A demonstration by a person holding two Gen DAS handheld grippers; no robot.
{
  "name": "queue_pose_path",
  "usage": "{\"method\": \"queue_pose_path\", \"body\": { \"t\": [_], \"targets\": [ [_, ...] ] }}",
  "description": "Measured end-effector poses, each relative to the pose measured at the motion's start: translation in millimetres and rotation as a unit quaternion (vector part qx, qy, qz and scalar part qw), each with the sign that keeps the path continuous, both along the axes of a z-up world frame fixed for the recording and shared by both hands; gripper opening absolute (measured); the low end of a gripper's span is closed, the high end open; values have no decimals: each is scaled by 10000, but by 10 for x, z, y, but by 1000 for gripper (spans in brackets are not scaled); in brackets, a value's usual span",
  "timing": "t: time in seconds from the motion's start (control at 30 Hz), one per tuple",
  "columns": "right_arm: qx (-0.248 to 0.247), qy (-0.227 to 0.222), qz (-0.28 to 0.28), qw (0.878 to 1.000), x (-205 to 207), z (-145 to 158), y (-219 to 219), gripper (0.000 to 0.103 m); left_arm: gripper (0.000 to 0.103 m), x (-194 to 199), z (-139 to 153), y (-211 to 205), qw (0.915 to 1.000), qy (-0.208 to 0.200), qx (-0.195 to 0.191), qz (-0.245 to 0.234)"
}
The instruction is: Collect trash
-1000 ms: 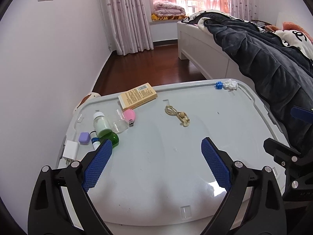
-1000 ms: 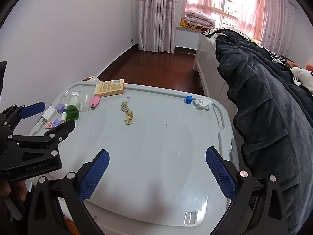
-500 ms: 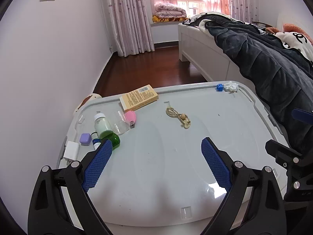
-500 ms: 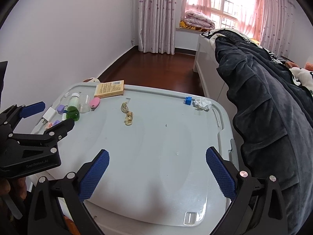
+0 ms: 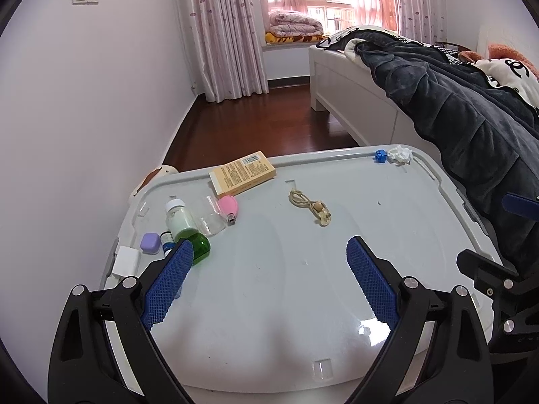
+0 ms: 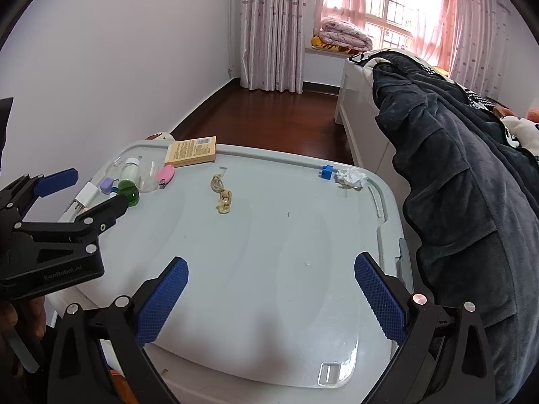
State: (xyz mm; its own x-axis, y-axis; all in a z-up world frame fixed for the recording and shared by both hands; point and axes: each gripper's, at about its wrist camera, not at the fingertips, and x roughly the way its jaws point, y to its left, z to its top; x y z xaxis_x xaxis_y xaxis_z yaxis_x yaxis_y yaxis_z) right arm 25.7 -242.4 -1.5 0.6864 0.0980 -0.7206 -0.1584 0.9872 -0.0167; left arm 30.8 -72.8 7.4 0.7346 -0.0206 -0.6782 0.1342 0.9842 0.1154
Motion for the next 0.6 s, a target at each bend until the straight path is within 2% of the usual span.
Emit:
{"method": "queue_pose_path", "body": {
  "t": [0.43, 0.6],
  "targets": [
    [-89, 37, 67, 9999, -17, -36, 51, 98, 90, -2, 28, 33, 9999, -144, -88, -3],
    [-152, 68, 104, 9998, -29, -58, 81, 98, 92, 56, 14, 149, 9966, 139, -808, -119]
  ]
}}
